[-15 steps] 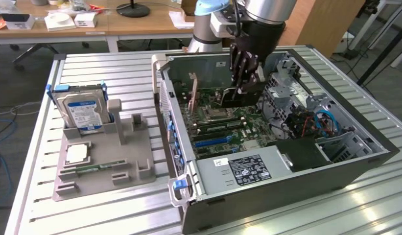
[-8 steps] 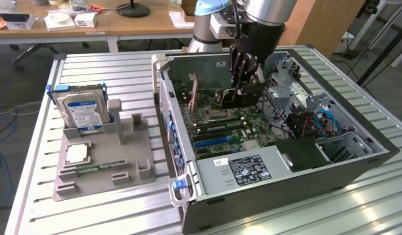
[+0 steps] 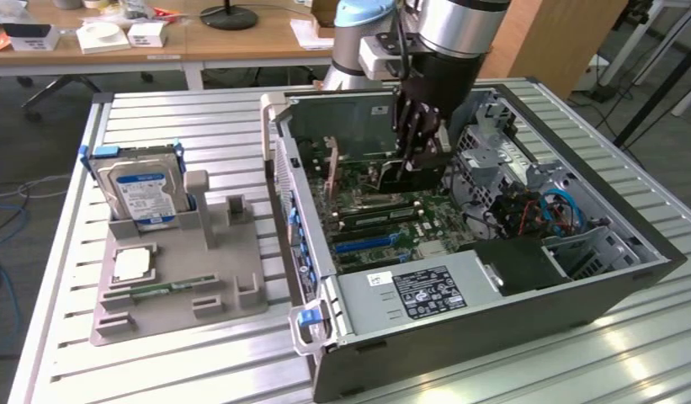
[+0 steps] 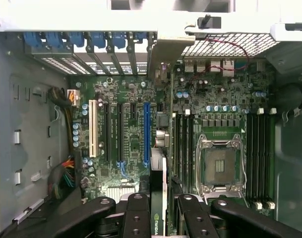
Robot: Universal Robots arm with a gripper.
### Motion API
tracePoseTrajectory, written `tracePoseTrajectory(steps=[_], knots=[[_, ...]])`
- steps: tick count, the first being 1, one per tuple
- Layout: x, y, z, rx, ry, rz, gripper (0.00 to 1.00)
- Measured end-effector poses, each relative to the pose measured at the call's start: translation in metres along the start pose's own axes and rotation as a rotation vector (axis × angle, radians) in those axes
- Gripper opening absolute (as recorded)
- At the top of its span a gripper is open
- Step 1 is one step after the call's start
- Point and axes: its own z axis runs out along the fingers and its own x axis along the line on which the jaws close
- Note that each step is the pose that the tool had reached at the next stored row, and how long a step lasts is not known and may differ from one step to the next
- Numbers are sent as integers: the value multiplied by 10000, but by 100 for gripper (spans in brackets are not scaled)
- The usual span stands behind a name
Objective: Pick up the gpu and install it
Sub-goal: 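Insert the gpu into the slot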
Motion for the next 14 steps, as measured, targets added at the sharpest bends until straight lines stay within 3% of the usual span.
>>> tracePoseTrajectory(steps=[6,14], knots=[[1,3,46,113,-1,-36,27],[2,3,101,119,-3,-39,27]])
